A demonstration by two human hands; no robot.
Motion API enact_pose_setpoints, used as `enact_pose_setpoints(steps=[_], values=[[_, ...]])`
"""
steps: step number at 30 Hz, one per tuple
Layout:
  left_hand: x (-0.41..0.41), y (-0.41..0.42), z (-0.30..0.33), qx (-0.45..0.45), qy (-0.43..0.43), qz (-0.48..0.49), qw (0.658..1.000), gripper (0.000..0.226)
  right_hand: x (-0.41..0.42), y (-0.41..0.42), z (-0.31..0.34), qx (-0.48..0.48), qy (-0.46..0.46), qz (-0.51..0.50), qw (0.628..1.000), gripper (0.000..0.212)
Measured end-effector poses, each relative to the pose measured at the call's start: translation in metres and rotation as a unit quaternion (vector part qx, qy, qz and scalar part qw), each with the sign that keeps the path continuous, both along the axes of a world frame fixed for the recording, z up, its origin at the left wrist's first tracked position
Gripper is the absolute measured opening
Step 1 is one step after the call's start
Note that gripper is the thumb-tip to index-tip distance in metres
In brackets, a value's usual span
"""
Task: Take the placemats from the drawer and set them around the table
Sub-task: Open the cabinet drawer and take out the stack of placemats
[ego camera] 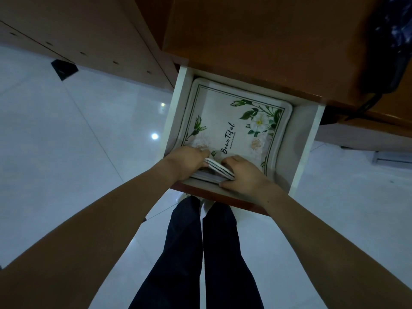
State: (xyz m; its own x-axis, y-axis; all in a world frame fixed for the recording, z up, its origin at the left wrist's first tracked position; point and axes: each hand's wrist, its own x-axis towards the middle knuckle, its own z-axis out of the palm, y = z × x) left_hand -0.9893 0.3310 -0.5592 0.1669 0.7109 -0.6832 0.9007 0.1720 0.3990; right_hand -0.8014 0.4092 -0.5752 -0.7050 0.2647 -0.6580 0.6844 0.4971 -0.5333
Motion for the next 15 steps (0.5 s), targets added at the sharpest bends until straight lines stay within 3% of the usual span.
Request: enact_pose_setpoints(steps=[8, 15], values=[[0.001, -0.001, 0.000, 0.005, 0.002, -0.010, 1.000, 0.025, -0.004, -0.001, 0.003, 0.032, 0.015, 0.055, 0.998, 0.035], [-0.001, -0.020, -0.006, 0.026, -0.015, -0.001, 1.000, 0.034, 0.003, -0.010, 0.006, 0.037, 0.035, 0.031, 0.998, 0.029]])
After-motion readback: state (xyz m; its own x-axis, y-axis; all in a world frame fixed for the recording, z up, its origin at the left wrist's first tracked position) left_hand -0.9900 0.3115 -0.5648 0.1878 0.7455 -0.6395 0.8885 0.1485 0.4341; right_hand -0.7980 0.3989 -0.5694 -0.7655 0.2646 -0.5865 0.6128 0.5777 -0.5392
